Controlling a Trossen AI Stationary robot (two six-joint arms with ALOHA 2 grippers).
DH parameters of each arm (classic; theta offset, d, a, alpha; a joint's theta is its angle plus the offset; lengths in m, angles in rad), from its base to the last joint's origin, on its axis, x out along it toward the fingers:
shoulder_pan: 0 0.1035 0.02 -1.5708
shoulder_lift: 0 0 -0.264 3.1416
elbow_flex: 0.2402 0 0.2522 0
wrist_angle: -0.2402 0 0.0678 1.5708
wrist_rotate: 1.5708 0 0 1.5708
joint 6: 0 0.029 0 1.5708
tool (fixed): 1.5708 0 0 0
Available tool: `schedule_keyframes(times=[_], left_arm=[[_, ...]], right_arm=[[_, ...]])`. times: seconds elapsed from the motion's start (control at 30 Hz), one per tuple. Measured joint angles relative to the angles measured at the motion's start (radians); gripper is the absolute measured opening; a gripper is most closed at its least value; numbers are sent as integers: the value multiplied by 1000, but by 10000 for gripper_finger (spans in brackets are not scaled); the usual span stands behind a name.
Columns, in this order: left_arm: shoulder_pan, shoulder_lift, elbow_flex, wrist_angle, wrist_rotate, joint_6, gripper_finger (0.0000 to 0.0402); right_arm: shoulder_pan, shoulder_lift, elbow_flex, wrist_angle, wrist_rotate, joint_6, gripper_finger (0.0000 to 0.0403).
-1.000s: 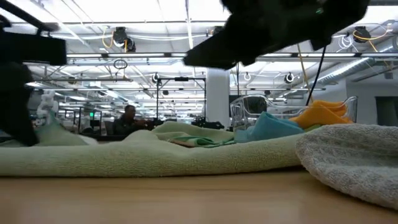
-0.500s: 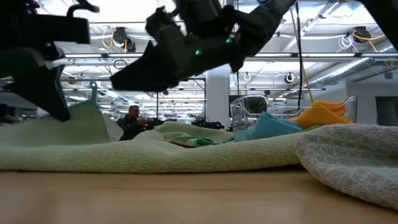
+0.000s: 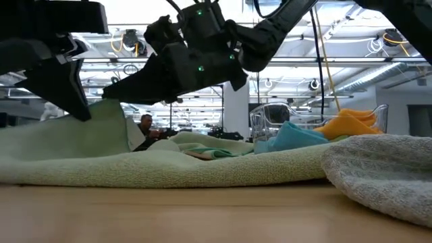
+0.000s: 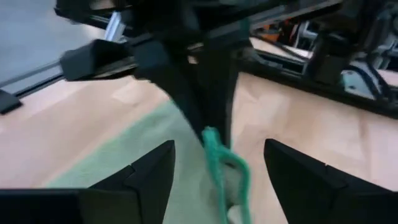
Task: Fold microfiber towels
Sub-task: Fold the left light green microfiber cloth
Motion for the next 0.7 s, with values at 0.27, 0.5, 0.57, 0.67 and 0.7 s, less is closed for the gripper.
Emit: schedule_keyframes(times=[0.27,0.5,0.57,0.67,0.7], left_arm=[[1,0,0,-1,-23,2,4],[-1,0,0,1,-28,0,4],[-7,0,0,2,-34,-1,5],[-15,0,0,4,-37,-1,10],[-17,0,0,5,-38,-2,10]], right_arm=[[-1,18,-2,14,-25,-22,187],[-1,38,-2,64,-22,-20,116],[0,40,-2,71,-18,-19,100],[0,41,-2,70,3,-26,75],[0,41,-2,73,3,-29,65]])
